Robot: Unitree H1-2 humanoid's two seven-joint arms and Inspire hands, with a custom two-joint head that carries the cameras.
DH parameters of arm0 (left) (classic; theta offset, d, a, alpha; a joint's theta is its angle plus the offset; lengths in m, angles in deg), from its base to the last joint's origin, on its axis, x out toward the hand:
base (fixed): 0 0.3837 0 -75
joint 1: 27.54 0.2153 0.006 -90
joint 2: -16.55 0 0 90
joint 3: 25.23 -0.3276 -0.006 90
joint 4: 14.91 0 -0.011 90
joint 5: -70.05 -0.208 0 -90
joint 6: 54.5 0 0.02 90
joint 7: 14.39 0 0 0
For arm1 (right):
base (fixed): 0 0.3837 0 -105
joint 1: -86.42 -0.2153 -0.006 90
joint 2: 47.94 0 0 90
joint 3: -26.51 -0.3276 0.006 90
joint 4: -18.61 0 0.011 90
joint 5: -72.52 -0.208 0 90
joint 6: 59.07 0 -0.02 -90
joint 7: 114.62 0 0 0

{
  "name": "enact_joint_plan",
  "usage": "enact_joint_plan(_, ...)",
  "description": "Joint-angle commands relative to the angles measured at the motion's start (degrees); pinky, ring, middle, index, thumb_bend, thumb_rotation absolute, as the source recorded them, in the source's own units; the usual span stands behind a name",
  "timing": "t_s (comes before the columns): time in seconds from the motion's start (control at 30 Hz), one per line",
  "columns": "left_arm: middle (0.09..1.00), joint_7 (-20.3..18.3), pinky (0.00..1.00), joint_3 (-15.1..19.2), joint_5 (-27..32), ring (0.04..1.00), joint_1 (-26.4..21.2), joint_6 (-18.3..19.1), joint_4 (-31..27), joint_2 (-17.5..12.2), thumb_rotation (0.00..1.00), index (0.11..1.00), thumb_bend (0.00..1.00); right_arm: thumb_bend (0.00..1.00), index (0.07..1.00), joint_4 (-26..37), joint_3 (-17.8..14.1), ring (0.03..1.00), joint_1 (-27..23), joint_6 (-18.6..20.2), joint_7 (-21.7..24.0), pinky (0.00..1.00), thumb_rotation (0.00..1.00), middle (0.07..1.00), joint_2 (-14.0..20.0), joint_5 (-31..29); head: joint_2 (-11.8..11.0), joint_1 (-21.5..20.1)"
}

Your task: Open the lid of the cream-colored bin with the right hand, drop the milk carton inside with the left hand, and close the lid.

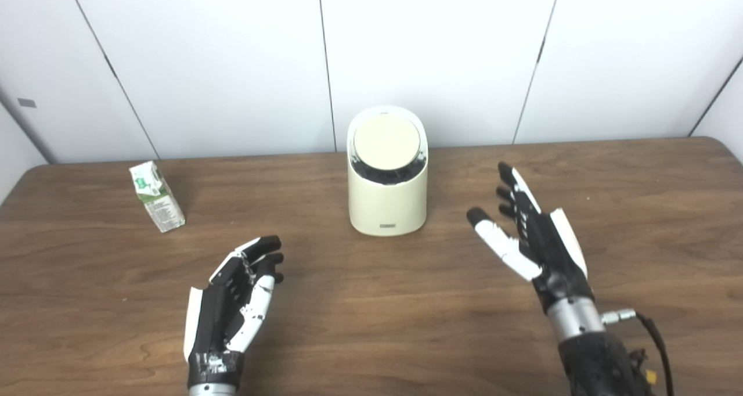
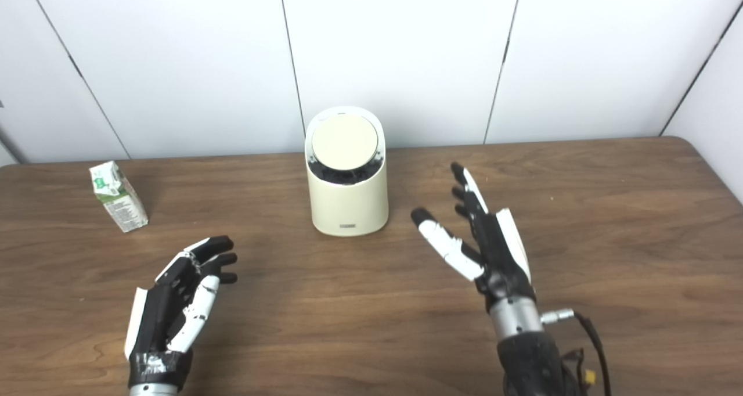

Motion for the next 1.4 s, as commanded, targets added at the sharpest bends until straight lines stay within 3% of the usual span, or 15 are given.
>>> enact_joint_plan(0.0,0.769,0.21,0.64,-0.02,-0.04,0.738,-0.78,-2.43,-0.37,0.09,0.45,0.754,0.26,0.76,1.0,-1.63,-0.24,1.0,-3.75,-1.16,-0.8,0.99,0.8,1.0,-0.11,0.45,-0.03,-0.15)
enact_joint_plan(0.1,0.768,0.25,0.65,0.02,-0.02,0.739,-0.85,-2.81,-0.04,0.03,0.46,0.753,0.27,0.87,1.0,-5.21,0.0,1.0,-8.96,-0.44,-1.35,0.98,0.79,1.0,-0.15,2.03,-0.11,-0.32)
enact_joint_plan(0.17,0.769,0.31,0.65,0.06,-0.08,0.74,-0.86,-2.96,0.1,0.02,0.46,0.754,0.28,0.88,1.0,-7.04,0.19,0.97,-11.92,-0.79,-1.32,0.83,0.76,1.0,-0.19,2.26,-0.09,-0.3)
enact_joint_plan(0.3,0.769,0.33,0.65,0.0,0.01,0.74,-0.78,-3.11,0.08,0.16,0.46,0.754,0.28,0.85,1.0,-12.61,2.29,0.998,-18.31,-2.2,-1.24,0.95,0.78,1.0,1.26,5.32,0.06,-0.38)
enact_joint_plan(0.53,0.768,0.46,0.65,-0.27,-0.3,0.74,-0.64,-2.51,-0.12,0.49,0.46,0.752,0.27,0.85,1.0,-20.31,4.44,1.0,-23.57,-2.47,-3.96,0.97,0.5,1.0,1.62,10.03,-0.11,-0.49)
enact_joint_plan(0.7,0.767,0.35,0.64,-0.4,-0.01,0.738,-0.61,-2.96,0.09,0.36,0.44,0.751,0.26,0.9,1.0,-26.82,7.49,1.0,-26.87,-2.79,-6.12,1.0,0.45,1.0,3.16,16.06,-0.14,-0.37)
enact_joint_plan(0.97,0.766,0.57,0.64,-0.61,-0.34,0.734,-0.28,-2.99,0.07,0.58,0.44,0.751,0.27,0.92,1.0,-33.74,7.74,1.0,-30.11,-0.69,-5.92,1.0,0.38,1.0,2.86,17.88,-0.18,-0.32)
enact_joint_plan(1.37,0.769,0.4,0.65,-0.81,-0.45,0.737,0.16,-2.52,-0.92,0.48,0.44,0.755,0.27,0.97,1.0,-37.6,9.54,1.0,-29.71,1.39,-4.54,1.0,0.33,1.0,4.19,22.82,0.6,-0.3)
